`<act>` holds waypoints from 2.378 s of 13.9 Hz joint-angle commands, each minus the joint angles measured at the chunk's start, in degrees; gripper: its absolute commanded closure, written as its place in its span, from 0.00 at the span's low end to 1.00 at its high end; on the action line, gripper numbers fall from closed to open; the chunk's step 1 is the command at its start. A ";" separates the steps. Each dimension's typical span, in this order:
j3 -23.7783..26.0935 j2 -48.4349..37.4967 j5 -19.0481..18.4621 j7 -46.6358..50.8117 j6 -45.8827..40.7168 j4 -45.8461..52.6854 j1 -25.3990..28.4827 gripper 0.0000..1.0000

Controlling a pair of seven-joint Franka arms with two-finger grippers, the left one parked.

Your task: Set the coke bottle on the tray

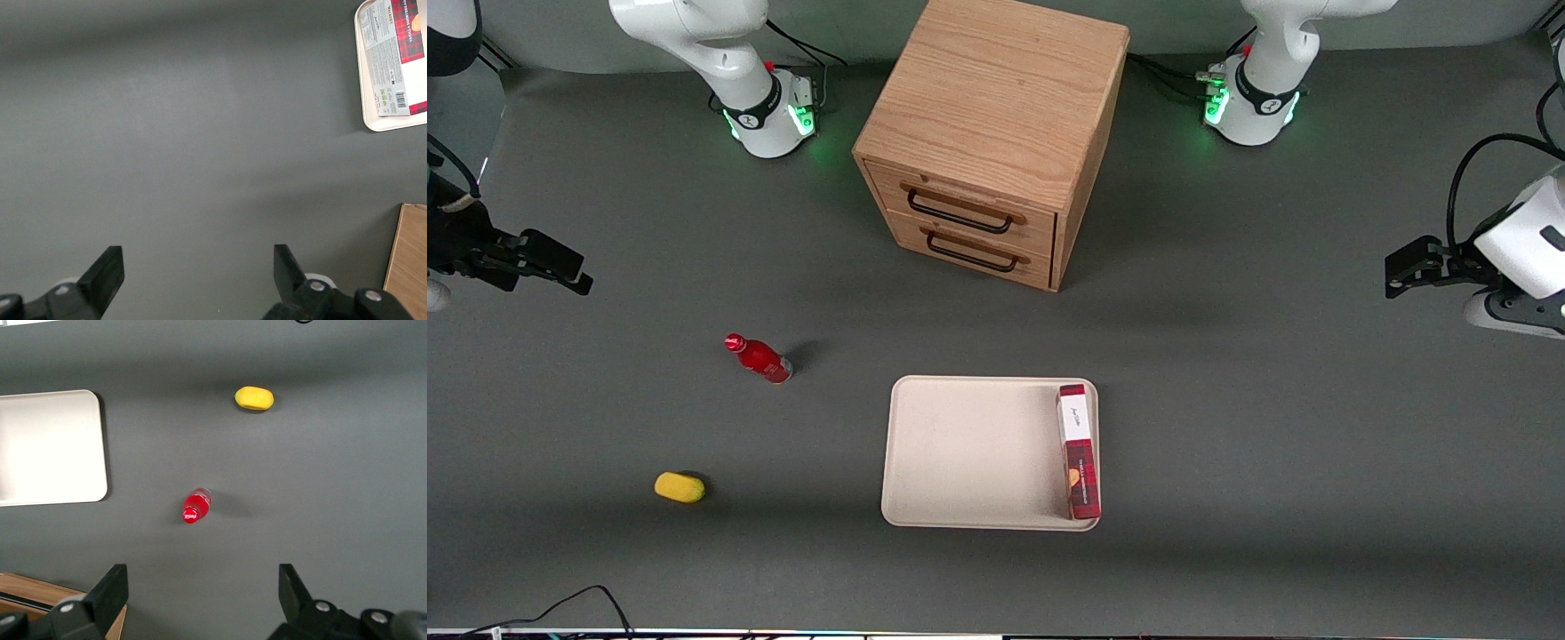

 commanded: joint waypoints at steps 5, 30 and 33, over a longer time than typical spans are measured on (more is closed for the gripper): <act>2.60 2.25 -0.26 1.67 -3.02 4.86 -1.62 0.00; 7.26 -1.27 -1.92 2.72 47.86 -44.62 -1.45 0.04; 7.35 -0.56 -3.60 2.72 49.70 -45.84 -1.36 0.05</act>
